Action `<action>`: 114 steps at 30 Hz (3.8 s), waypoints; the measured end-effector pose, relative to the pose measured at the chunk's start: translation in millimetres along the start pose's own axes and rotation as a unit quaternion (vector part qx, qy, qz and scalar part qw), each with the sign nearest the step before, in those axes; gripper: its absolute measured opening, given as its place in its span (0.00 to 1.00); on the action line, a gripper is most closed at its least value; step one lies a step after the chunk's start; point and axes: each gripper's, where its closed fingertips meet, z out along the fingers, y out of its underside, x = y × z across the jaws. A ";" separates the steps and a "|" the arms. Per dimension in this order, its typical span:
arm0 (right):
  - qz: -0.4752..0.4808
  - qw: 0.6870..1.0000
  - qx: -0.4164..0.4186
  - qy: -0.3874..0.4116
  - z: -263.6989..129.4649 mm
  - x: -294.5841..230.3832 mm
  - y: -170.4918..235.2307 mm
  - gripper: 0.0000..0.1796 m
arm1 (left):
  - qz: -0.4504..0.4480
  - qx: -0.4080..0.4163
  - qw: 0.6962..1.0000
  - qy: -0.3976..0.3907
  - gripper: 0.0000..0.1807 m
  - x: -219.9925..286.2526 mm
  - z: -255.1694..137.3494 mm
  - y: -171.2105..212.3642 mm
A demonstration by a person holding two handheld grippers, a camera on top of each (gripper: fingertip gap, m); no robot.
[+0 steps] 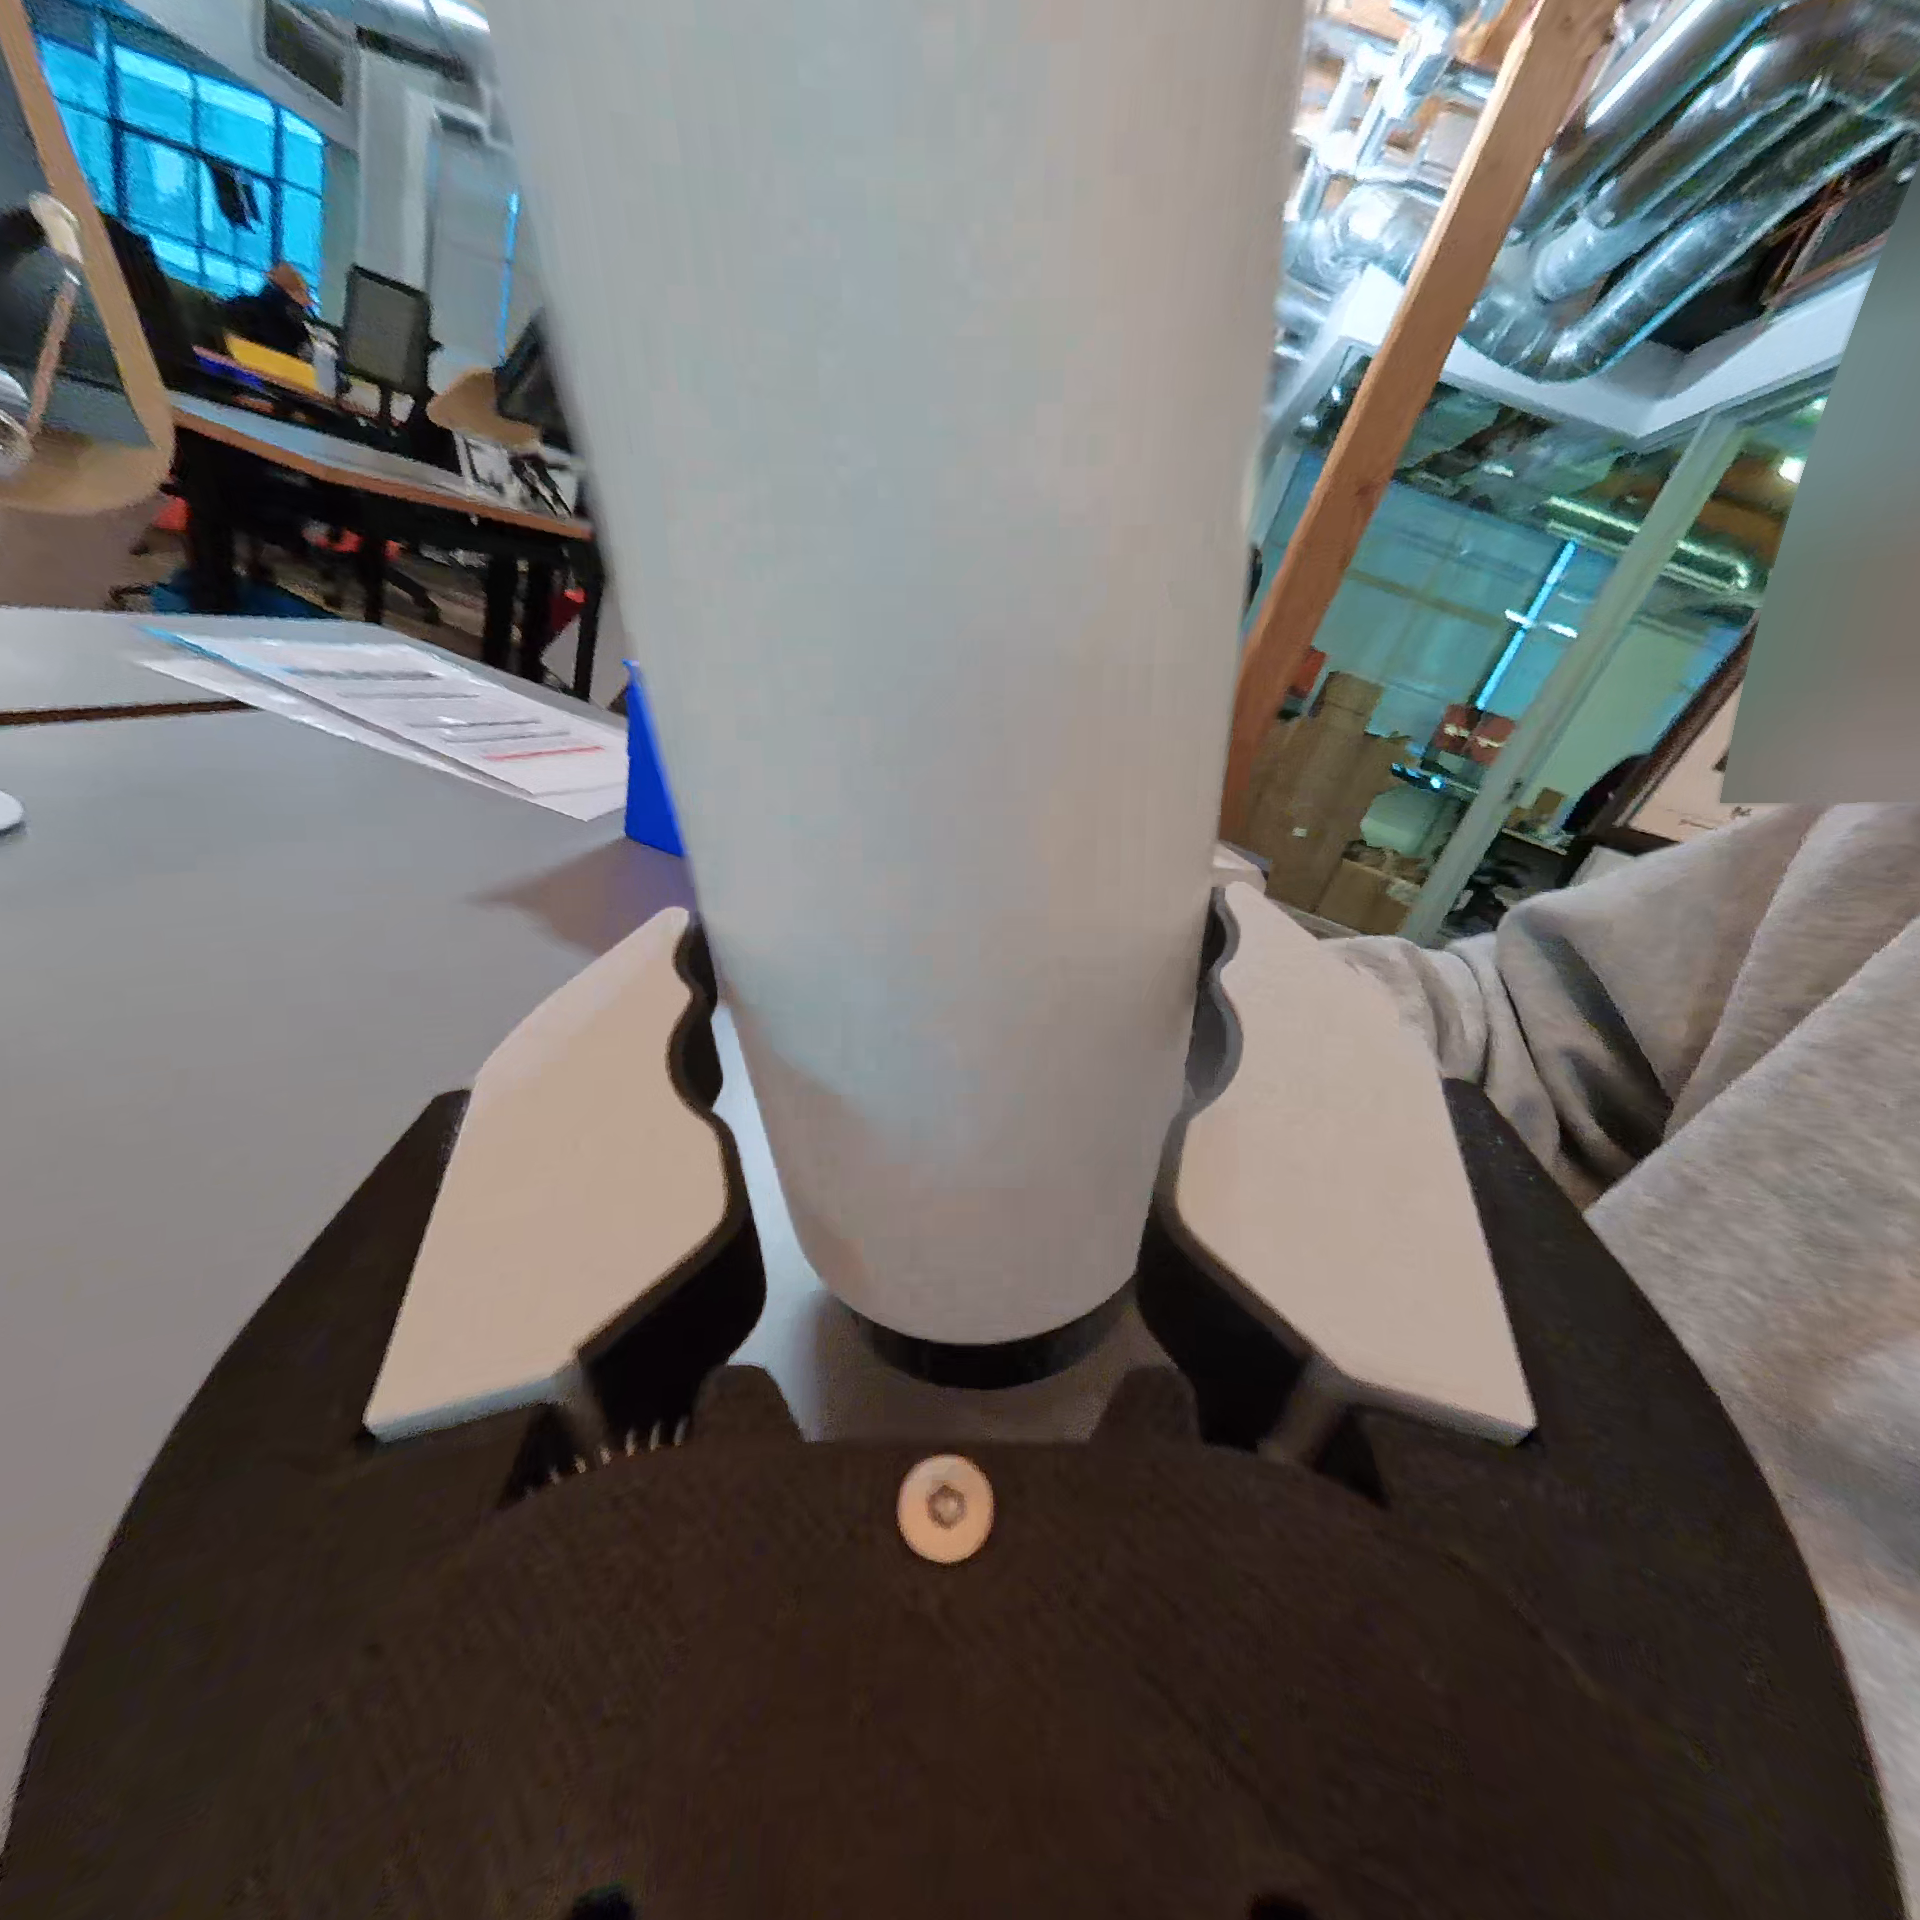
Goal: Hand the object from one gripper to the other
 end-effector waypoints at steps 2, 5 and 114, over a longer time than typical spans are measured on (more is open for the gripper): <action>-0.014 1.000 -0.003 -0.008 0.5 -3.3 1.8 0.32 | -0.001 -0.022 1.000 0.003 0.54 1.3 2.2 7.2; -0.017 1.000 -0.001 -0.005 0.8 -3.0 1.1 0.31 | 0.015 -0.019 1.000 -0.003 0.53 1.7 1.8 2.1; 0.028 0.873 -0.145 0.464 -226.1 123.1 -130.8 0.53 | 0.087 -0.072 0.992 -0.065 0.56 3.0 19.7 37.0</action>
